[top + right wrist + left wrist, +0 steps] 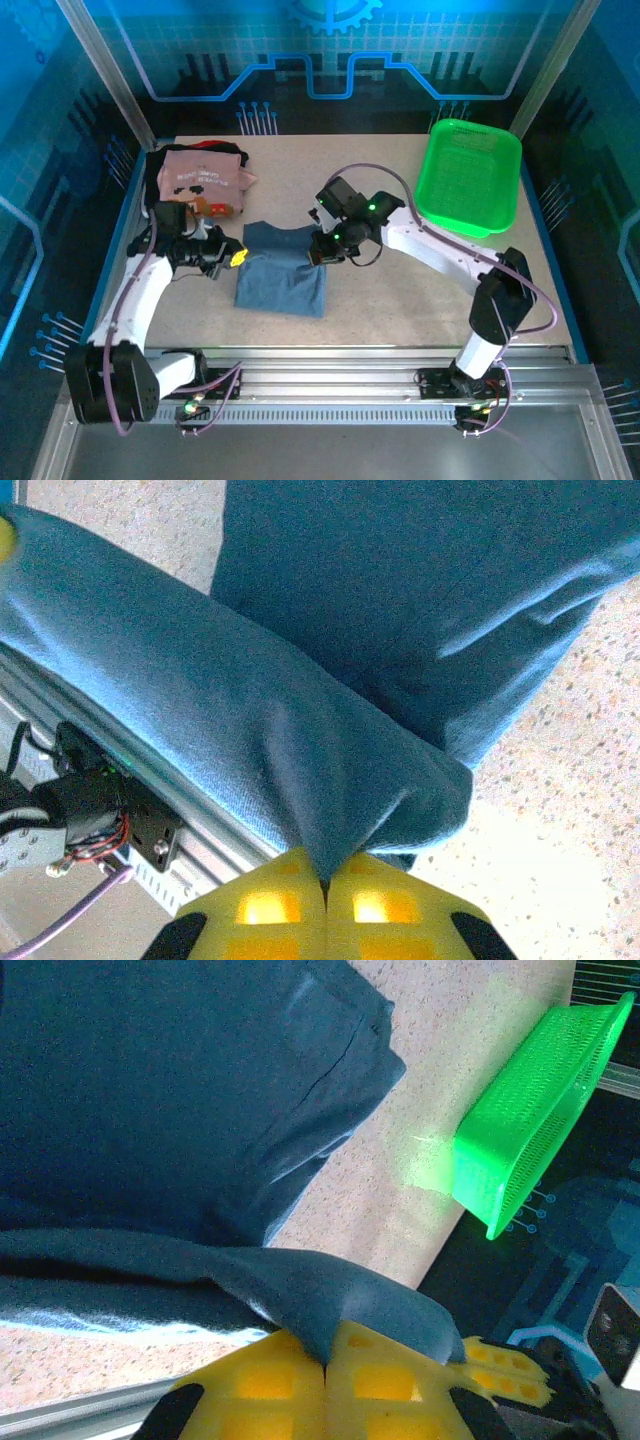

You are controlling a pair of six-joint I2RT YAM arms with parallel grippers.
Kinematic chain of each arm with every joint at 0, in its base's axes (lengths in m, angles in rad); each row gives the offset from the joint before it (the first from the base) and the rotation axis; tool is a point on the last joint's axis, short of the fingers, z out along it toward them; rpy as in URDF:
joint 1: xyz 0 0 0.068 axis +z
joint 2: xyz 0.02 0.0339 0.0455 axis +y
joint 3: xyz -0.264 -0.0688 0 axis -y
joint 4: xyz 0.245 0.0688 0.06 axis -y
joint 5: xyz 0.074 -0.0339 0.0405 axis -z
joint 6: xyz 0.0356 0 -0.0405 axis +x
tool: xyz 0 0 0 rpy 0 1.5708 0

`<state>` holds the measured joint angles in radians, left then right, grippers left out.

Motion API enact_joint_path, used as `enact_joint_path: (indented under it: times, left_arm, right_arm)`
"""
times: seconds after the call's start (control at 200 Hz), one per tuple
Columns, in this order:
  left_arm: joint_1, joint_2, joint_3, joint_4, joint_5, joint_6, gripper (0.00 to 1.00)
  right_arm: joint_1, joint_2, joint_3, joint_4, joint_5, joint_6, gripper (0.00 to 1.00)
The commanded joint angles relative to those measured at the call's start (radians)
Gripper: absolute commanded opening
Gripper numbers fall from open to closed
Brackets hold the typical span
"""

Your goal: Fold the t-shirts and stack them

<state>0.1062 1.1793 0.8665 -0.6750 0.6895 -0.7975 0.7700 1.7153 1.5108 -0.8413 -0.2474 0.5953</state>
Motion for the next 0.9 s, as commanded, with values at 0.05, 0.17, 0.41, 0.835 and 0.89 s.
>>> enact_joint_path:
  times: [0.05, 0.17, 0.41, 0.835, 0.89]
  left_arm:
    - [0.023, 0.098, 0.096, 0.066, 0.022, 0.046, 0.00]
    - [0.036, 0.192, 0.137, 0.094, 0.023, 0.065, 0.00]
    - [0.040, 0.454, 0.245, 0.172, 0.053, 0.104, 0.00]
    - [0.039, 0.833, 0.525, 0.262, 0.090, 0.071, 0.44]
    - [0.042, 0.804, 0.547, 0.261, 0.073, 0.068, 0.53]
  right_arm:
    - [-0.061, 0.090, 0.094, -0.054, -0.055, -0.060, 0.00]
    - [-0.103, 0.178, 0.167, -0.070, -0.090, -0.085, 0.00]
    - [-0.202, 0.371, 0.288, -0.092, -0.126, -0.122, 0.00]
    - [-0.350, 0.728, 0.676, -0.139, -0.164, -0.104, 0.46]
    - [-0.355, 0.720, 0.731, -0.138, -0.147, -0.099, 0.54]
